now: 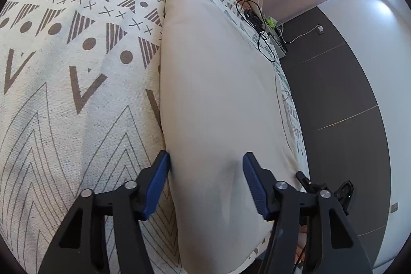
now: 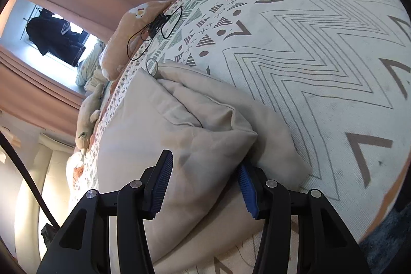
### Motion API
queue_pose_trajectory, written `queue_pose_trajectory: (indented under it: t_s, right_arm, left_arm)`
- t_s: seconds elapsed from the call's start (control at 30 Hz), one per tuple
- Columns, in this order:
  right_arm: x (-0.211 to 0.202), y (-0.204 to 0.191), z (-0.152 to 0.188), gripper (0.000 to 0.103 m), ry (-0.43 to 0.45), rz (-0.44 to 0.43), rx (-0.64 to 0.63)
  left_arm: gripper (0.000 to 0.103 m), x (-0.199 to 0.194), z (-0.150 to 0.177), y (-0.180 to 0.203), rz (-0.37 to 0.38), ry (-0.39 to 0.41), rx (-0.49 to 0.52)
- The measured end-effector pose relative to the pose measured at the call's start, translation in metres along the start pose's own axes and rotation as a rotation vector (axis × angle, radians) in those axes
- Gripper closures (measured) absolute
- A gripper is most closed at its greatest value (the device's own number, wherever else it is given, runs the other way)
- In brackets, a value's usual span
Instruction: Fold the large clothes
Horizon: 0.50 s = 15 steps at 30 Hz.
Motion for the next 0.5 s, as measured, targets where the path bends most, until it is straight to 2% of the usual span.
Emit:
queue_pose_trajectory:
  t_s: [0.03,0.07,0.13,0.3,0.5]
  right_arm:
    - [0.003,0.000,-0.002,0.080,-0.006,0.000,-0.015]
    - [0.005,0.000,-0.002,0.088,-0.009,-0.017,-0.026]
    - [0.003,-0.003,-0.003,0.093,0.004,-0.033,-0.054]
    - [-0.024,-0.012,-0.006,0.096,0.059,-0.072,-0.128]
    - [-0.051,-0.002,0.006,0.097,0.083,-0.081,-0.129]
  left_arm:
    - [0.046,0.002,-0.001,0.000,0.001,-0.001,-0.004]
    - [0.046,0.002,-0.002,0.000,0.004,-0.003,-0.009]
    - [0.046,0.003,-0.002,0.001,0.007,-0.001,-0.011]
    - [0.046,0.004,0.000,0.006,0.005,-0.001,0.016]
    - [0.046,0.005,-0.001,0.006,0.039,-0.011,0.017]
Point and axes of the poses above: each gripper's, at about its wrist camera, not at the fingertips, and x roughly the way its jaws point, y to its right, z to its underside, the point moved 1 cm from there along x, roughly the way its jaws point, and after that the axes turned 13 degrees about -x, right-handed, at the moved point
